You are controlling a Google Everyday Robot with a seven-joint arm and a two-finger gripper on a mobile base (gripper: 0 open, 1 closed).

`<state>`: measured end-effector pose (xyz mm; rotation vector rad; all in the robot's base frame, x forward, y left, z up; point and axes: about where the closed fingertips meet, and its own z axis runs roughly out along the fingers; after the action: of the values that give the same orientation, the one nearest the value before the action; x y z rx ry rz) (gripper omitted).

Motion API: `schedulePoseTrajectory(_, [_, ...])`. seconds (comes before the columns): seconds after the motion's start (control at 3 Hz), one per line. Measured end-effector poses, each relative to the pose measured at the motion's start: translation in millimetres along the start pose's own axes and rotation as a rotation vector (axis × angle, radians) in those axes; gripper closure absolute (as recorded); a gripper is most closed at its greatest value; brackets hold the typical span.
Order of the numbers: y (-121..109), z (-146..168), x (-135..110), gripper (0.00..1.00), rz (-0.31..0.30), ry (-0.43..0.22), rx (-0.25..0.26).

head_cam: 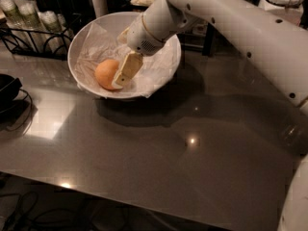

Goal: Pick orange from white bowl

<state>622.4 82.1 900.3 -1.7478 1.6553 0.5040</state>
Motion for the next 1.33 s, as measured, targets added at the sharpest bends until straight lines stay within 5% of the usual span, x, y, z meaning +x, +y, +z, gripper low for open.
schedulePoseTrajectory(1.33, [-3,49,18,0.13,0.059,0.014,-0.081])
